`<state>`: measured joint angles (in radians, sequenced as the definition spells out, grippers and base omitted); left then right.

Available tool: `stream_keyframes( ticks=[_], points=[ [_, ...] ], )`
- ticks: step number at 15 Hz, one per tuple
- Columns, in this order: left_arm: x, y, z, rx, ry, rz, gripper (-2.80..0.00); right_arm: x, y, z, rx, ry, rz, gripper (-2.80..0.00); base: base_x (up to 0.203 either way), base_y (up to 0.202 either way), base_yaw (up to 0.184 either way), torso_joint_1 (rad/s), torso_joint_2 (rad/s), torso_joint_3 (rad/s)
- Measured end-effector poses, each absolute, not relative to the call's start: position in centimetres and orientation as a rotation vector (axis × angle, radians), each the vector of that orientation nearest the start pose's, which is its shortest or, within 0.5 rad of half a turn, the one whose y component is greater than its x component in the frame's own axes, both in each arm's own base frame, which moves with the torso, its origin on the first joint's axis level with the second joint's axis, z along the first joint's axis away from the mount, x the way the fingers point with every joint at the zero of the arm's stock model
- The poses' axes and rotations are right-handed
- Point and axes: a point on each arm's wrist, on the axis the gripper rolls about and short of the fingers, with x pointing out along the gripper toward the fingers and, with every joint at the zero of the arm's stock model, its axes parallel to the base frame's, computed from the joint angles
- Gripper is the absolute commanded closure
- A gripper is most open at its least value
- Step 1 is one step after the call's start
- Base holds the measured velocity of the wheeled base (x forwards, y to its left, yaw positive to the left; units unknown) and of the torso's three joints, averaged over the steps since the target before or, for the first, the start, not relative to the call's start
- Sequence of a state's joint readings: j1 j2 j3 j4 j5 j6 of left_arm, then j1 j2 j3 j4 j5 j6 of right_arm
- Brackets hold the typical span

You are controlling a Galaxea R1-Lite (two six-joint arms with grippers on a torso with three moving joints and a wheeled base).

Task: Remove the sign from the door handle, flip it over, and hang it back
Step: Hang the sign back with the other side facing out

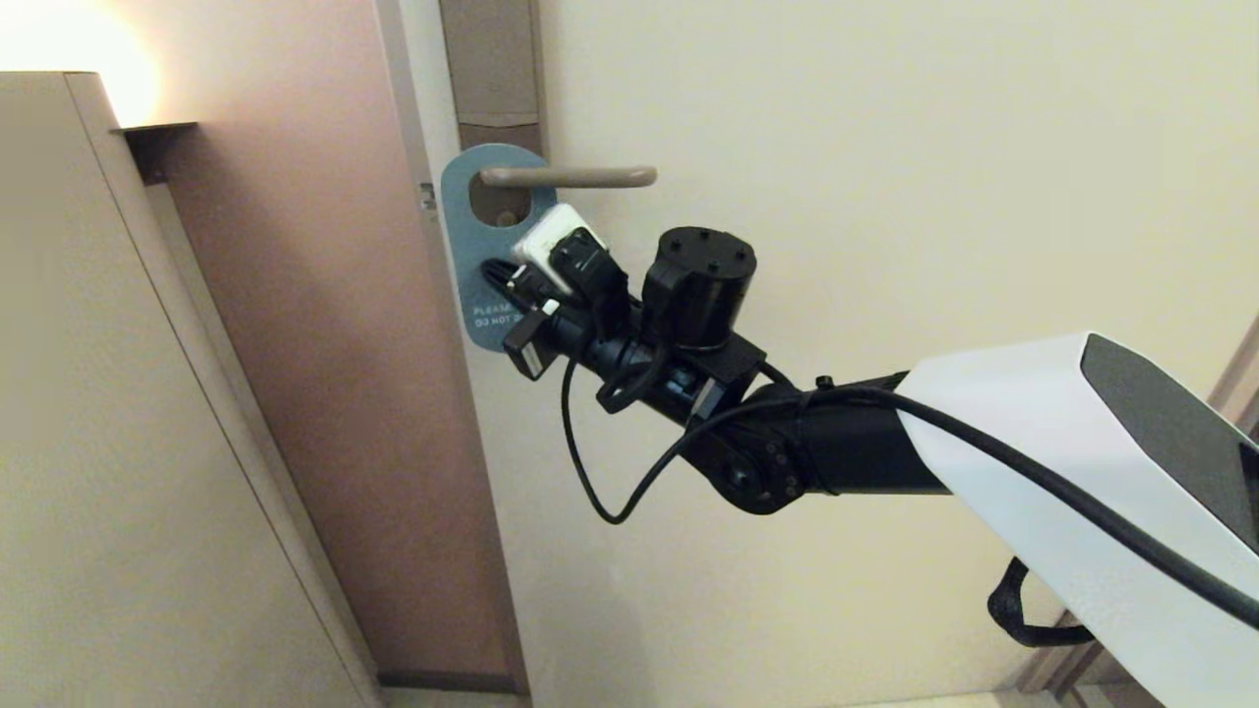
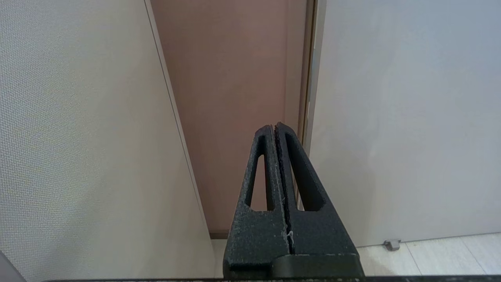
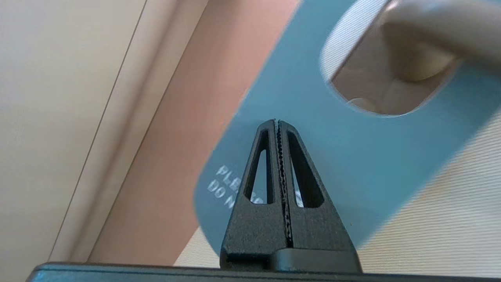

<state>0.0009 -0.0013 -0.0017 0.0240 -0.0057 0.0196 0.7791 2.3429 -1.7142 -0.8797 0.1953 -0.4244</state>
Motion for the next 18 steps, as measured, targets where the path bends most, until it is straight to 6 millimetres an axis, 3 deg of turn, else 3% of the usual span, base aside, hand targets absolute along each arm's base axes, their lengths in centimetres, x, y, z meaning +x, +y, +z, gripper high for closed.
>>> stream_keyframes(
  ticks=[12,18],
  points=[
    [-2.3,0.0,7.3,0.019,0.021,-0.006,0.0,37.1,34.4,17.8,-0.333,-0.417,0.863,0.0,0.0,0.0,0.0,0.0,0.0,0.0],
    [-2.3,0.0,7.3,0.02,0.021,-0.006,0.0,37.4,33.6,19.2,-0.327,-0.429,0.842,0.0,0.0,0.0,0.0,0.0,0.0,0.0]
  ],
)
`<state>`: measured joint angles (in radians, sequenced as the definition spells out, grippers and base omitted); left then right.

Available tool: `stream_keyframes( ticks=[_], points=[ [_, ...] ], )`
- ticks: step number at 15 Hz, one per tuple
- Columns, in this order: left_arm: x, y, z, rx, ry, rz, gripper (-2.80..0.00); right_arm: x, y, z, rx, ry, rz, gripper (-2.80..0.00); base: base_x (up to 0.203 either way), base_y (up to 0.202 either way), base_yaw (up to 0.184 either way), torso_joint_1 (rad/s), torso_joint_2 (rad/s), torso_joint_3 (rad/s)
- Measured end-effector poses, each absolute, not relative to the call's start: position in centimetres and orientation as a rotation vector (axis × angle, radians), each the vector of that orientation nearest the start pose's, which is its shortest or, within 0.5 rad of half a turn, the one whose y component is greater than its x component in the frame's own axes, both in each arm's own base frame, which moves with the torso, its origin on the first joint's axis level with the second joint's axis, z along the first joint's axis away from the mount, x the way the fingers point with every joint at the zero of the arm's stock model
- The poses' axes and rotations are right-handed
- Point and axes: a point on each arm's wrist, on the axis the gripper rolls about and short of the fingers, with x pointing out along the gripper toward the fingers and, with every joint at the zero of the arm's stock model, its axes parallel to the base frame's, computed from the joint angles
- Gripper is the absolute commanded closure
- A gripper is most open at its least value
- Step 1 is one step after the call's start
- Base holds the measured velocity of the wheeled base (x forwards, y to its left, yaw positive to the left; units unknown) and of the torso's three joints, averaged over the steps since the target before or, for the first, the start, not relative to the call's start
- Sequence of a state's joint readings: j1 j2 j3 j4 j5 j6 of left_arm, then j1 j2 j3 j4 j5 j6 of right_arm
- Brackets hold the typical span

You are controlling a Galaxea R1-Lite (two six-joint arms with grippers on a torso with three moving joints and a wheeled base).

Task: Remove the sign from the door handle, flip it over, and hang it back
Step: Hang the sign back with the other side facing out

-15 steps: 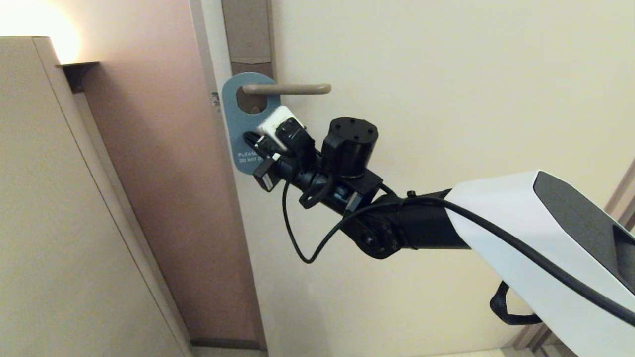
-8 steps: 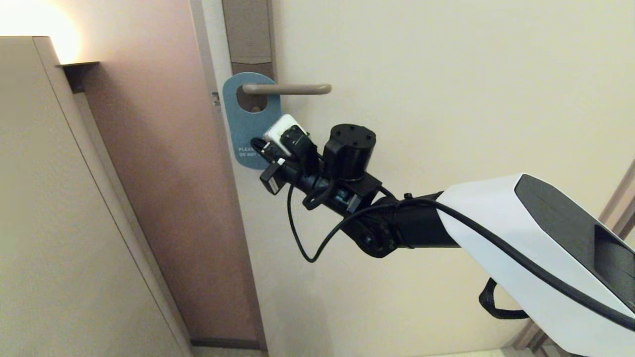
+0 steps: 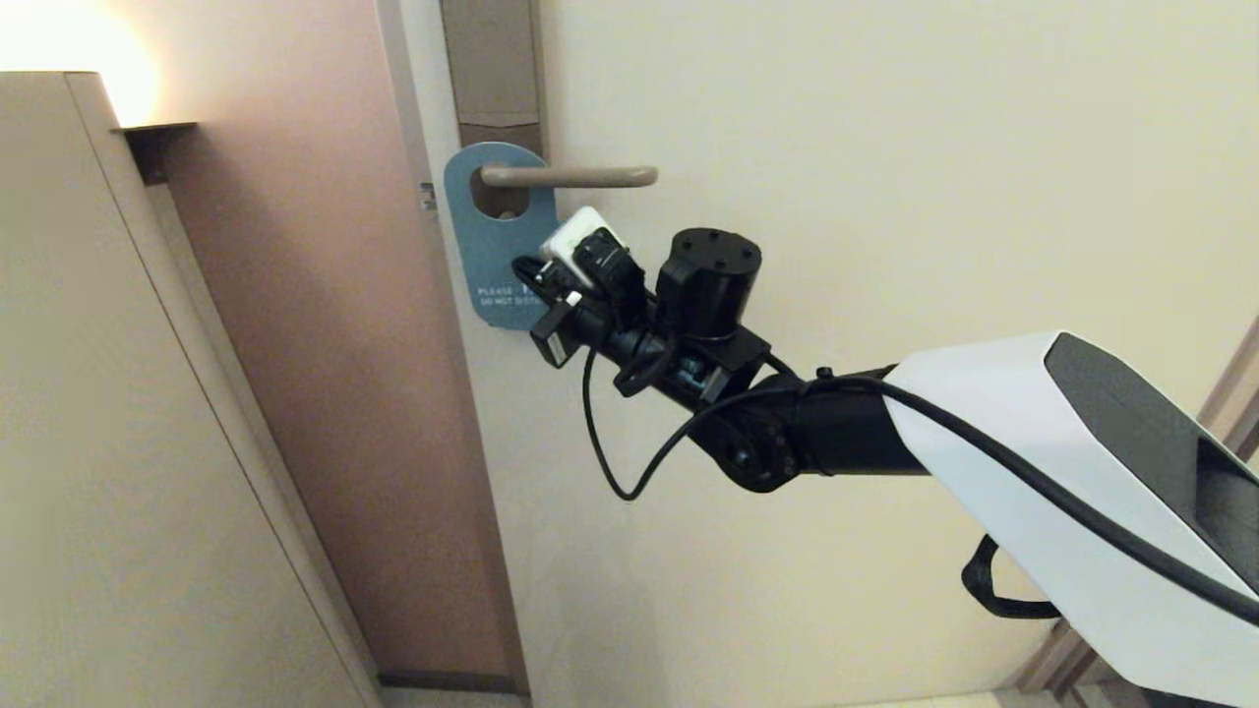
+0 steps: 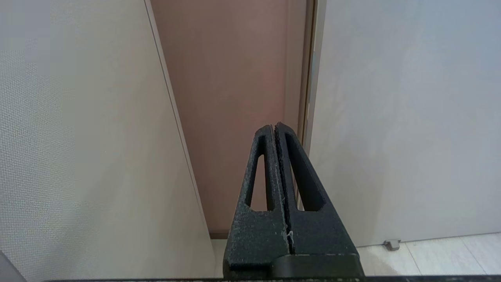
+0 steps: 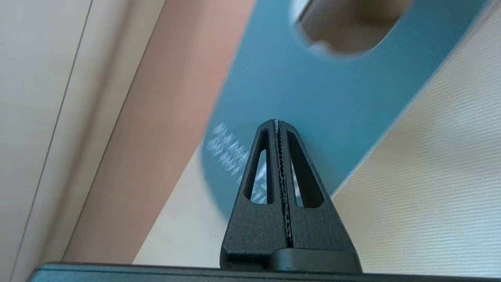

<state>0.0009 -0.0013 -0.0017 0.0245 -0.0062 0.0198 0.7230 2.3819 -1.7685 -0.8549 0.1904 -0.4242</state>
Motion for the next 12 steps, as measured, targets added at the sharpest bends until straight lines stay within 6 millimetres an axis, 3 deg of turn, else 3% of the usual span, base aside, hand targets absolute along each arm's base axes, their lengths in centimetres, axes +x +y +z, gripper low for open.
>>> stream_keyframes(
  ticks=[12],
  points=[
    [-2.3,-0.02,7.34,0.02,0.021,-0.006,0.0,36.99,32.81,20.06,-0.329,-0.429,0.836,0.0,0.0,0.0,0.0,0.0,0.0,0.0]
  ],
)
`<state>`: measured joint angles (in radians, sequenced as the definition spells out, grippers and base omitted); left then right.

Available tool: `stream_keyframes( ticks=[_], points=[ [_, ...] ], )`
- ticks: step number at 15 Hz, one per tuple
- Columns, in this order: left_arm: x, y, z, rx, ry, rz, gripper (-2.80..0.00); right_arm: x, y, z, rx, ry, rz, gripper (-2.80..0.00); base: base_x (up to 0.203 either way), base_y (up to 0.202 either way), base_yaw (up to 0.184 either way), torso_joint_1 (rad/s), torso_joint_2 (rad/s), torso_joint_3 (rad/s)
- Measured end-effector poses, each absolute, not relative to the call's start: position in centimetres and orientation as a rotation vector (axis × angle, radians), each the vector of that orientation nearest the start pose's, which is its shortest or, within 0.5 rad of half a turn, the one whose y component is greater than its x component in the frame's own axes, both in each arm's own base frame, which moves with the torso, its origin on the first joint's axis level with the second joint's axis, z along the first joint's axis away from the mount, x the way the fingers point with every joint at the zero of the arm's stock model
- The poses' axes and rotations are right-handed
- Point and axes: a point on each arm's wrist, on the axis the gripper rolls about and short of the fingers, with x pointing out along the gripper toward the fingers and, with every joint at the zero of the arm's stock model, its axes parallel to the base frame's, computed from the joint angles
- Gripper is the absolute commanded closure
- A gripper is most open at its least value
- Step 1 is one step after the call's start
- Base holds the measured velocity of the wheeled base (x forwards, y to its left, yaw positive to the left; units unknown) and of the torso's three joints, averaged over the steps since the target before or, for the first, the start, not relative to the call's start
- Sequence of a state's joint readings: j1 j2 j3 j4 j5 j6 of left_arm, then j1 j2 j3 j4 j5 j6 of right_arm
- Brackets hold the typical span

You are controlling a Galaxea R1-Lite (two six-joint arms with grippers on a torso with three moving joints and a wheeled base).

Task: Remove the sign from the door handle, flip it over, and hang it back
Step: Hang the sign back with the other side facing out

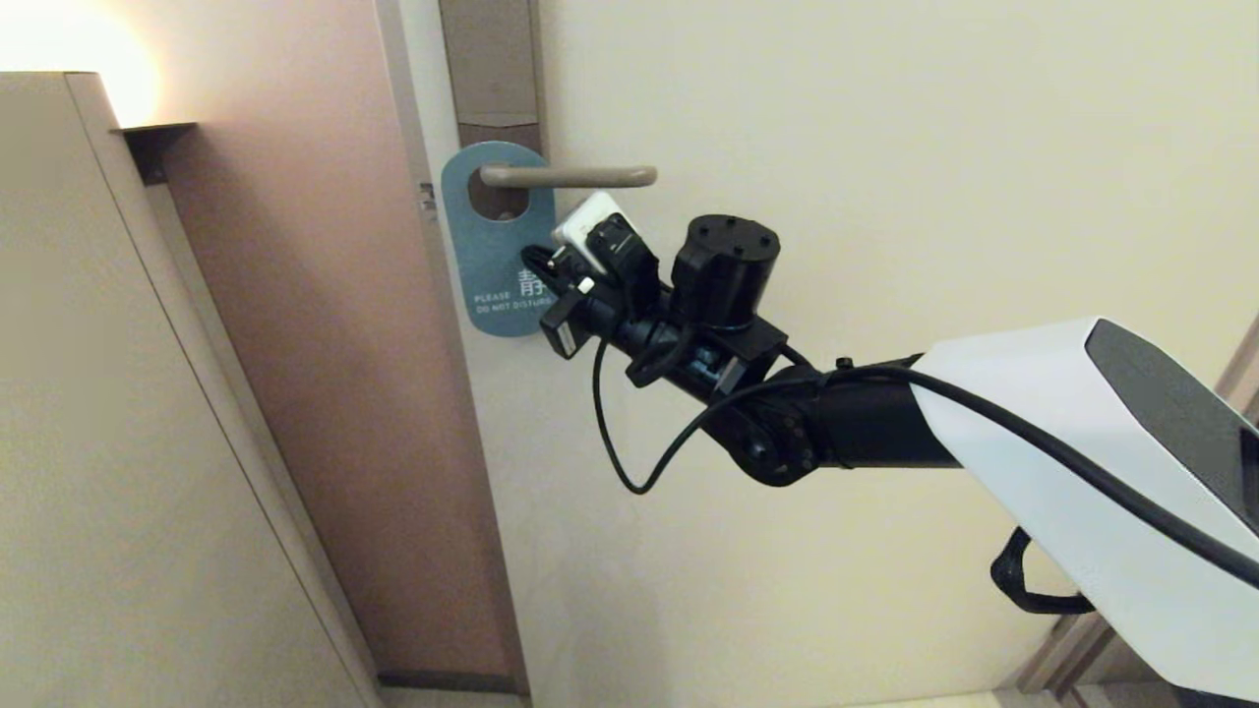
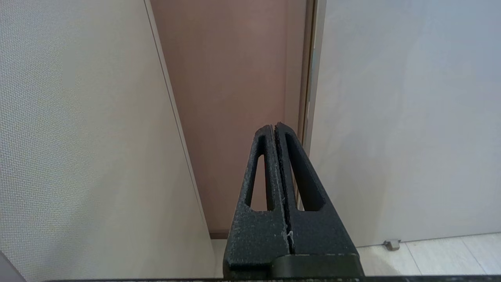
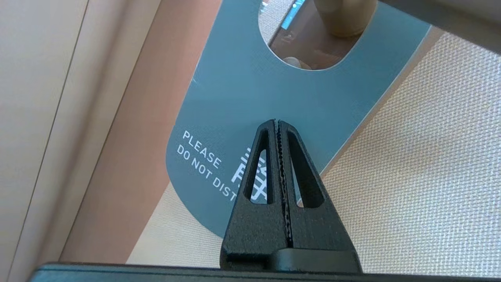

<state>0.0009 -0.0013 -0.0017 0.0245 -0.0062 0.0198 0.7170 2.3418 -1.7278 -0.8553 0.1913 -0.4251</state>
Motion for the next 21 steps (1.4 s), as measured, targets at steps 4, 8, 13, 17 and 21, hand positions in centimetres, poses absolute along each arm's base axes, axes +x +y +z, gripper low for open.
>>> stream_keyframes(
  ticks=[4,8,13,17,21],
  points=[
    [-2.3,0.0,7.3,0.02,0.021,-0.005,0.0,36.8,32.2,20.2,-0.334,-0.416,0.834,0.0,0.0,0.0,0.0,0.0,0.0,0.0],
    [-2.3,0.0,7.3,0.02,0.021,-0.004,0.0,36.9,30.9,20.6,-0.34,-0.4,0.814,0.0,0.0,0.0,0.0,0.0,0.0,0.0],
    [-2.3,0.0,7.3,0.019,0.021,-0.005,0.0,37.0,29.2,21.1,-0.349,-0.383,0.791,0.0,0.0,0.0,0.0,0.0,0.0,0.0],
    [-2.3,0.0,7.3,0.02,0.021,-0.005,0.0,37.1,27.6,21.0,-0.36,-0.353,0.771,0.0,0.0,0.0,0.0,0.0,0.0,0.0],
    [-2.3,0.0,7.3,0.02,0.021,-0.005,0.0,37.4,25.4,19.5,-0.38,-0.277,0.745,0.0,0.0,0.0,0.0,0.0,0.0,0.0]
  ],
)
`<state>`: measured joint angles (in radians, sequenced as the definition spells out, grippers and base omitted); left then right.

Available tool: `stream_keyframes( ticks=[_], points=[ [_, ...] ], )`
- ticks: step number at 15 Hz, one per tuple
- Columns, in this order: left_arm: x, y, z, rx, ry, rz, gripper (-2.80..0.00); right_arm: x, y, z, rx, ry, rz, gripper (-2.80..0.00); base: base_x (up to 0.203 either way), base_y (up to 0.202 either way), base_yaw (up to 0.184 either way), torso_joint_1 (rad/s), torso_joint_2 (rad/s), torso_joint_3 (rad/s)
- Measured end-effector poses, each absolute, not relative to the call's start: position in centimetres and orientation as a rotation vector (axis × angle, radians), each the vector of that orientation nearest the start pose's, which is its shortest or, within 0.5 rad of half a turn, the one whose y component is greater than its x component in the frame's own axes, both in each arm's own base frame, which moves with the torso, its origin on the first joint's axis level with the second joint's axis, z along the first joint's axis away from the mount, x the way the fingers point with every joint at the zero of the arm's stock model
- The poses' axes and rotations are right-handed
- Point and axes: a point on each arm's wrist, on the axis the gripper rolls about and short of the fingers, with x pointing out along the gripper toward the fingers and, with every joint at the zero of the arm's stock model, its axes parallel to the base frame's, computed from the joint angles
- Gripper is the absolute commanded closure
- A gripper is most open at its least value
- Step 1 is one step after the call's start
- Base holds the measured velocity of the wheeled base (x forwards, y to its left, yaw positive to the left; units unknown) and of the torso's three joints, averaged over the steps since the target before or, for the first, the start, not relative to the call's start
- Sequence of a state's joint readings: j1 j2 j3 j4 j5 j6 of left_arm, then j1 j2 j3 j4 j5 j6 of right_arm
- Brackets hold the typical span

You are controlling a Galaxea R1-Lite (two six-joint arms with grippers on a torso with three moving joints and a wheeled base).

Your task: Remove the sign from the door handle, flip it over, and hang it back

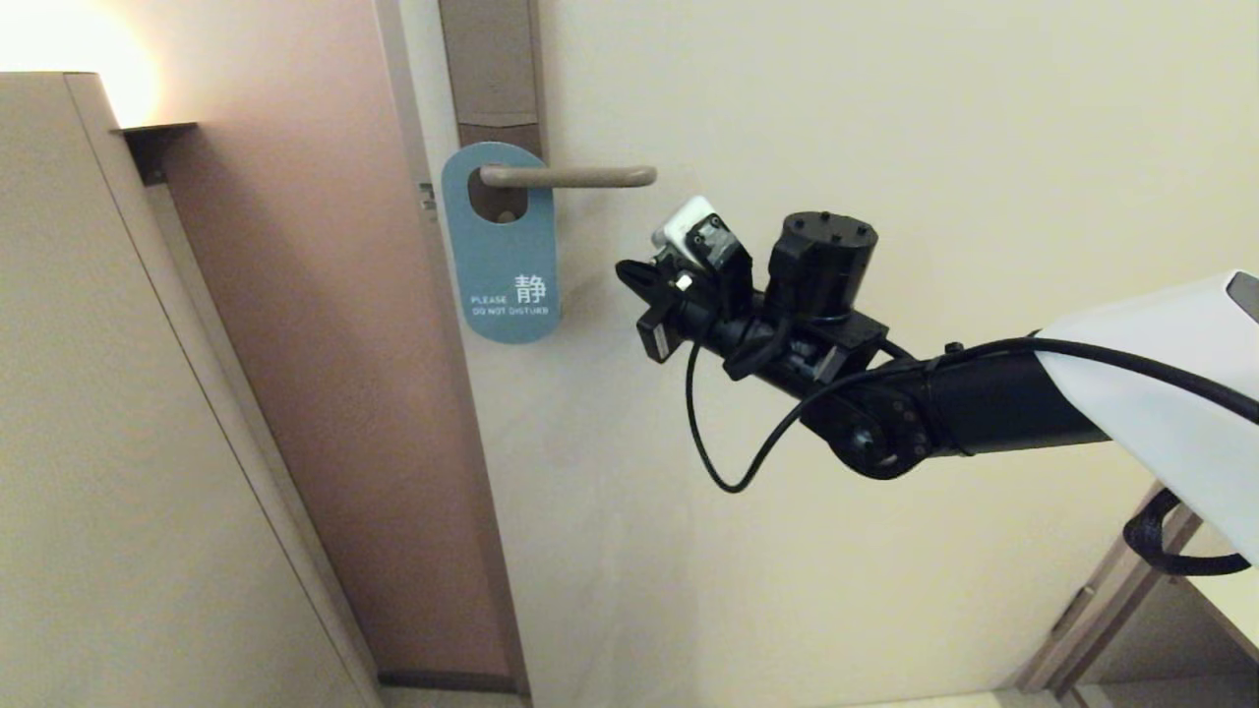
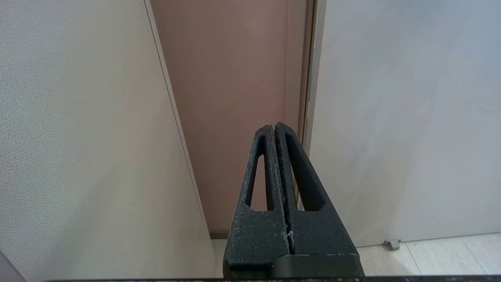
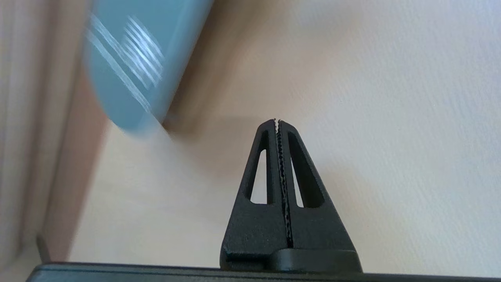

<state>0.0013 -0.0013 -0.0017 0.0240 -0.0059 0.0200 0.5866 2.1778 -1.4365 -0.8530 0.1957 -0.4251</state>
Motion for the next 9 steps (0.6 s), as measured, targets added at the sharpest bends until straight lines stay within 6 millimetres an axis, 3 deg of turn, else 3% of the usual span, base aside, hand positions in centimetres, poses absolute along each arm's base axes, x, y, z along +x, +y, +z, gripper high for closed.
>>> stream_keyframes(
  ticks=[4,9],
  points=[
    [-2.3,0.0,7.3,0.02,0.021,-0.005,0.0,38.1,22.2,19.6,-0.395,-0.216,0.686,0.0,0.0,0.0,0.0,0.0,0.0,0.0],
    [-2.3,0.0,7.3,0.02,0.021,-0.005,0.0,38.1,16.1,21.5,-0.399,-0.178,0.571,0.0,0.0,0.0,0.0,0.0,0.0,0.0]
  ],
)
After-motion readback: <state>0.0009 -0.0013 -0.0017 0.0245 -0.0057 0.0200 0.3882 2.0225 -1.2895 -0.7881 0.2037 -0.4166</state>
